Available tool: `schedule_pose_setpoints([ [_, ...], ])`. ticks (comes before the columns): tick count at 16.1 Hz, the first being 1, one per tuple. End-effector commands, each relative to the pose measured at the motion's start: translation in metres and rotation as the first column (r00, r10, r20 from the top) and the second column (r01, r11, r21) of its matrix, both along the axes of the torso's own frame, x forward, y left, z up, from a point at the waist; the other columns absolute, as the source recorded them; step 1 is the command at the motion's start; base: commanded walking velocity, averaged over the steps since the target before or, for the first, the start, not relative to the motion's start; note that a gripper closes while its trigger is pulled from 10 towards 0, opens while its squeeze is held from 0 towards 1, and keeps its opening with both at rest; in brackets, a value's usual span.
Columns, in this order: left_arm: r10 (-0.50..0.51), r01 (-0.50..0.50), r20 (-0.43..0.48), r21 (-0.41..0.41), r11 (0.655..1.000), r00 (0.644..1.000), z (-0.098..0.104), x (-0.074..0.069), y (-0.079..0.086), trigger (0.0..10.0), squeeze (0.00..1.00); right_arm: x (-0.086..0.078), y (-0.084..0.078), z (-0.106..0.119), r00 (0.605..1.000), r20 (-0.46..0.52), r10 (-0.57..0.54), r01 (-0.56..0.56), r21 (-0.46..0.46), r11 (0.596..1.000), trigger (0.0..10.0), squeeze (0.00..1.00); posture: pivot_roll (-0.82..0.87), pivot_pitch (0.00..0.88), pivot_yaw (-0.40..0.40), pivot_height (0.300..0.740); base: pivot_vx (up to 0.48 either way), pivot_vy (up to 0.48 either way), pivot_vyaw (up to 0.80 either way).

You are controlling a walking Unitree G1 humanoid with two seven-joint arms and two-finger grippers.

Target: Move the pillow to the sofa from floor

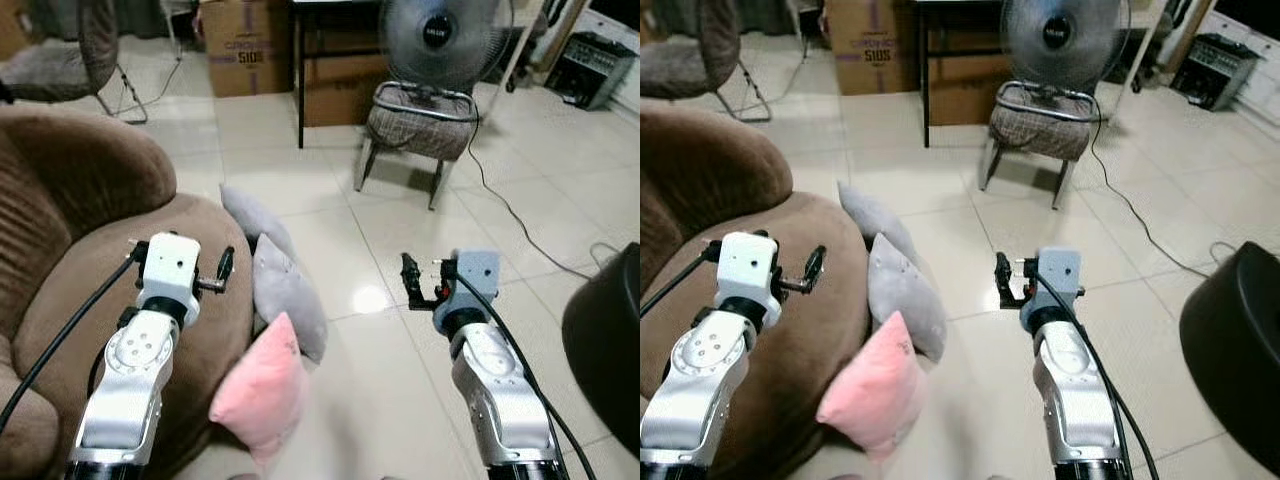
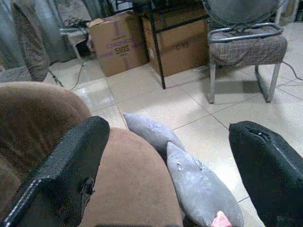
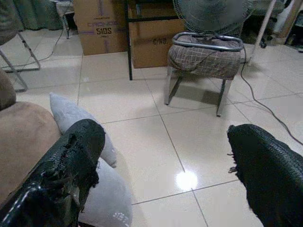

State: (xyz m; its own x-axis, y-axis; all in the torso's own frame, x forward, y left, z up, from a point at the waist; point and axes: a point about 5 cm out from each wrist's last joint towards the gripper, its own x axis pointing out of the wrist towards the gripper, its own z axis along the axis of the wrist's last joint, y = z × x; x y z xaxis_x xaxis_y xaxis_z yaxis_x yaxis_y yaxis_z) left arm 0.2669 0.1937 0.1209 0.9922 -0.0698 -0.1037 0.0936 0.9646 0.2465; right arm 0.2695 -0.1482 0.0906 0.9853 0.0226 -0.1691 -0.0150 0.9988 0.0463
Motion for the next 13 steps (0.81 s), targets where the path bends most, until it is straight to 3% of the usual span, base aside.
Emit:
schedule_pose_setpoints([
  [1,-0.01,0.01,0.006,0.003,1.0,1.0,0.0007,0.001,-0.0012,10.0,0.0,-0.0012,-0.0029,0.0023,1.0,0.013,-0.015,0.015,0.001,1.0,10.0,0.0,0.01,0.0,-0.012,0.74,0.0,0.352,0.0],
  [9,-0.01,0.01,0.009,0.002,1.0,1.0,0.0012,0.0012,-0.0006,10.0,0.0,-0.001,-0.0017,0.0016,1.0,0.013,-0.014,0.014,0.002,1.0,10.0,0.0,0.02,0.0,-0.014,0.74,0.0,0.352,0.0],
  [13,0.0,-0.001,-0.013,-0.062,0.998,1.0,0.0002,0.0028,-0.0025,10.0,0.0,-0.0011,-0.0011,0.0013,1.0,0.014,-0.019,0.019,0.006,1.0,10.0,0.0,0.02,0.0,-0.01,0.74,0.0,0.0,0.0],
])
